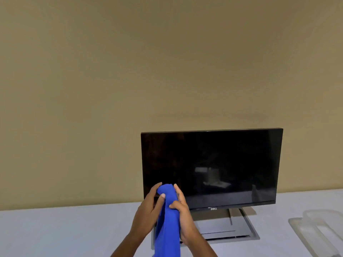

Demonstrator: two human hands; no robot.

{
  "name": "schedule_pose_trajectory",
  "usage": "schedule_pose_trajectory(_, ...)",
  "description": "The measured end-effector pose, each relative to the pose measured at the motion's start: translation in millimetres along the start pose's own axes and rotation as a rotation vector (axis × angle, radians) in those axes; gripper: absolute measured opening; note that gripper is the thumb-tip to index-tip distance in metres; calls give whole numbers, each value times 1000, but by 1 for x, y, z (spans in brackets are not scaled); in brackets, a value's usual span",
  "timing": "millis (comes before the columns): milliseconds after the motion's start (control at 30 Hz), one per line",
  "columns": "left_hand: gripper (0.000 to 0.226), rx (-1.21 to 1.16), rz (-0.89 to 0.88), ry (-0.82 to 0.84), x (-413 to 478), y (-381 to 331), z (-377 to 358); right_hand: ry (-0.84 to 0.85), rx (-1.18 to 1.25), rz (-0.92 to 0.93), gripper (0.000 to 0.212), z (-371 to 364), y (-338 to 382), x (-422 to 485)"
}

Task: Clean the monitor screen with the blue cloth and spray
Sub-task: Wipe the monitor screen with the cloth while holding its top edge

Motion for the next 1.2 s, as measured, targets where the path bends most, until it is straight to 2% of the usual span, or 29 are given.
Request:
schedule_pose_trajectory(67, 35, -2, -14, 31, -3, -2, -5, 65, 179, -134, 44, 0, -9, -9)
schedule_pose_trajectory(100, 31, 22, -24, 34, -3, -4, -6, 98, 196, -167, 44, 1, -11, -13)
schedule_pose_trajectory(267, 16, 131, 20, 28, -6, -6, -5, 234, -21, -265, 49, 3, -23, -35)
schedule_pose_trajectory(433, 22, 200, 80, -2, -23, -12, -21, 258, -189, -228, 46, 21, -19, -42)
schedule_pose_trajectory(567, 18, 273, 88, 48, -30, -21, -38, 250, -533, -154, 61, 45, -6, -50)
schedule_pose_trajectory(667, 30, 343, 91, 171, -35, -28, -51, 286, -898, -52, 44, 69, 17, -53)
schedule_pose_trajectory(733, 28, 415, 80, 278, -42, -40, -61, 325, -1123, 15, 32, 84, 39, -54)
schedule_pose_trajectory(800, 16, 495, 51, 401, -50, -52, -74, 392, -1343, 75, 30, 95, 63, -56)
schedule_pose_trajectory(833, 22, 499, 46, 448, -54, -58, -79, 415, -1436, 112, 32, 99, 75, -57)
schedule_pose_trajectory(933, 30, 330, 106, 496, -66, -77, -89, 407, -1594, 229, 35, 108, 107, -56)
schedule_pose_trajectory(1067, 13, 0, 274, 431, -77, -100, -97, 229, -1685, 385, 32, 124, 123, -50)
schedule_pose_trajectory(1133, 9, -86, 293, 386, -80, -106, -101, 115, -1645, 469, 32, 135, 121, -52)
schedule_pose_trajectory(1200, 14, -155, 303, 309, -82, -110, -102, 28, -1445, 458, 26, 152, 116, -59)
Point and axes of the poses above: each hand's wrist, its own x-axis towards the middle knuckle, its own z-axis out of the back of the hand, y = z × x, the point moved 8 cm from there along x, towards the middle knuckle, and after that the axes turned 6 degrees about -y, right-handed, at the moved point
